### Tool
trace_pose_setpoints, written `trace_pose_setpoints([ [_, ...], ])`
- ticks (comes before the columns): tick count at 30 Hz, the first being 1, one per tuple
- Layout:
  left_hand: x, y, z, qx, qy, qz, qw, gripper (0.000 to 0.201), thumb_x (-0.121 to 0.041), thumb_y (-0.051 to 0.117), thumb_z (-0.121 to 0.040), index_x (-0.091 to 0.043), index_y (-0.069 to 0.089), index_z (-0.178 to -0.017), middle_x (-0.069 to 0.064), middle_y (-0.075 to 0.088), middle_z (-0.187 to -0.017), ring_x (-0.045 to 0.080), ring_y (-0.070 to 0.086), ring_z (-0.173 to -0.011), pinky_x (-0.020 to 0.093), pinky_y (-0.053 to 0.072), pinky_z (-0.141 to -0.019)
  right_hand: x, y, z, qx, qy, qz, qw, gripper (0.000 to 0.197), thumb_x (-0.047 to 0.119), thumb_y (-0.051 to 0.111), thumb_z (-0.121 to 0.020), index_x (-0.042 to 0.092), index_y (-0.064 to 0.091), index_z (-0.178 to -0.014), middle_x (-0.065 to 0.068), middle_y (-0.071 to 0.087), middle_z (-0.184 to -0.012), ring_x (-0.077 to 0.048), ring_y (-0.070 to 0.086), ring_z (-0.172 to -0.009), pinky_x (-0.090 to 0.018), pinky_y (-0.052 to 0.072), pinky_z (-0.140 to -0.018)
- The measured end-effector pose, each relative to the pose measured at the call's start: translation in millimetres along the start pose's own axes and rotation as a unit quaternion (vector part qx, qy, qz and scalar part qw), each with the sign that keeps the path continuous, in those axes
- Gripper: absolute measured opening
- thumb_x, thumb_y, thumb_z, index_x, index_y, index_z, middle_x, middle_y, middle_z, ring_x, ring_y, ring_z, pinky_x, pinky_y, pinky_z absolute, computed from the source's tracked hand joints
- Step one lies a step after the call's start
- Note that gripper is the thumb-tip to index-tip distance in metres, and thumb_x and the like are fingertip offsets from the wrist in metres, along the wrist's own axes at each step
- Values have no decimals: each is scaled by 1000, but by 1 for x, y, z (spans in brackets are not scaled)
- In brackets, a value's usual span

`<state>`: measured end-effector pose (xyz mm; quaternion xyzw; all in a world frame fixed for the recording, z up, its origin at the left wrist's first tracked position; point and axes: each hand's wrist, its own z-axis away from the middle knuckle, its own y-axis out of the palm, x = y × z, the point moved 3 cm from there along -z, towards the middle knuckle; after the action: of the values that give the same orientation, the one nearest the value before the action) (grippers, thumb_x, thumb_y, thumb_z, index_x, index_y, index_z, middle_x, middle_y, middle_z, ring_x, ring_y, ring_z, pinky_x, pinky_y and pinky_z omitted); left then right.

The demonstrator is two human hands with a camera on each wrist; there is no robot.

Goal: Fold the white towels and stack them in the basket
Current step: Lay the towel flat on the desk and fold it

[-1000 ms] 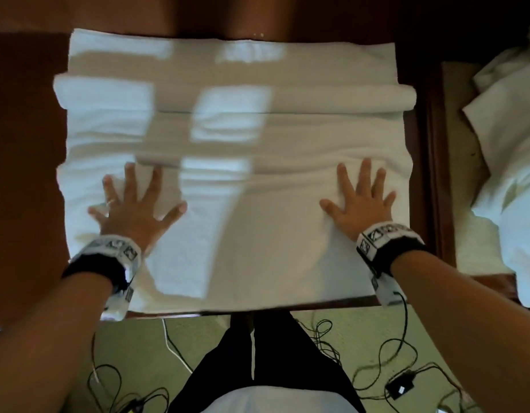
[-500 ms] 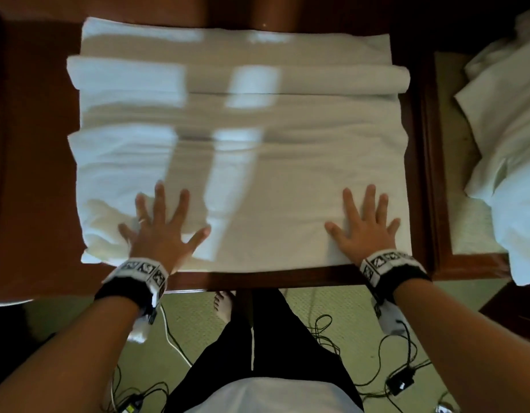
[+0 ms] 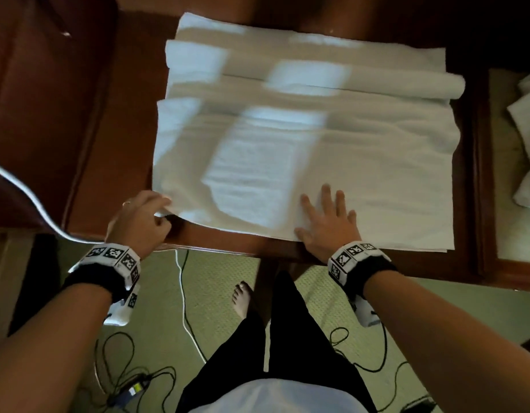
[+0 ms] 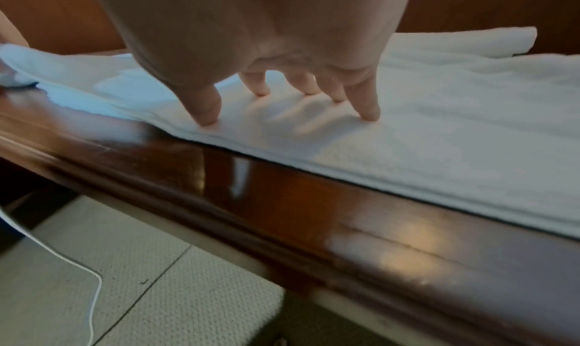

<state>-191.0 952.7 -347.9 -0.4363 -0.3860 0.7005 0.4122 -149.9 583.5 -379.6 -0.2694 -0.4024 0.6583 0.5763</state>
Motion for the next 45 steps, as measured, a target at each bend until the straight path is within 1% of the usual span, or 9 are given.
trace_pose_setpoints([
  [6,10,0,0,-90,65,7,994,7,-9,70,-87,-11,68,-92,8,61,-101,35,58,-92,48,53,-76,2,-1,-6,21,13,9,1000,74,55,46,-94,38,3,-152,-9,-15,-163,-44,-5,-148,-64,26,-112],
  [13,19,-24,25,-223,-52,179,957,17,1,59,-85,-7,62,-100,8,59,-75,24,52,-70,31,39,-69,7,-10,-9,63,21,15,998,80,60,47,-92,37,1,-154,-11,-15,-163,-45,-4,-148,-56,22,-117],
  [21,59,7,33,-30,-111,101,988,27,-23,69,-88,-27,58,-113,1,59,-104,34,62,-98,42,49,-81,2,-10,-5,76,9,10,997,86,59,55,-90,44,-2,-152,-3,-21,-163,-38,-8,-150,-54,24,-117],
  [24,57,7,27,46,-125,99,986,66,-42,81,-80,-29,48,-136,9,48,-127,39,49,-122,53,44,-99,-9,-14,-2,43,14,-84,995,77,55,58,-90,38,18,-153,-2,-5,-165,-34,6,-151,-47,22,-120],
  [28,5,-1,15,-23,-43,81,996,72,-53,55,-80,-30,41,-146,9,39,-147,40,38,-130,55,34,-106,-50,-19,23,-105,96,-168,976,57,40,53,-98,21,37,-149,-6,13,-164,-30,19,-147,-43,25,-118],
  [35,-34,67,0,129,34,-103,986,94,-83,38,-82,-46,-8,-156,-5,-25,-165,32,-15,-153,61,5,-120,-117,28,83,-22,150,-102,983,63,43,49,-99,22,26,-154,-12,8,-164,-36,12,-149,-46,20,-120],
  [39,-24,68,-4,90,50,-103,989,101,-80,50,-80,-39,3,-159,0,-14,-168,33,-9,-153,64,9,-120,-144,21,100,-149,200,-118,961,46,32,54,-97,12,52,-138,-14,36,-153,-39,38,-133,-50,39,-106],
  [42,-31,73,1,47,138,-142,979,105,-87,40,-79,-30,8,-161,9,-1,-168,38,2,-153,66,17,-116,-165,22,110,-141,257,-95,951,55,40,51,-96,19,42,-146,-11,26,-160,-35,28,-141,-51,35,-106],
  [45,-40,90,14,76,209,-196,955,116,-98,22,-68,-33,-4,-160,7,-10,-169,38,2,-153,63,13,-116,-159,28,111,-138,125,4,983,80,58,52,-88,28,22,-155,-7,9,-165,-31,18,-149,-53,31,-110],
])
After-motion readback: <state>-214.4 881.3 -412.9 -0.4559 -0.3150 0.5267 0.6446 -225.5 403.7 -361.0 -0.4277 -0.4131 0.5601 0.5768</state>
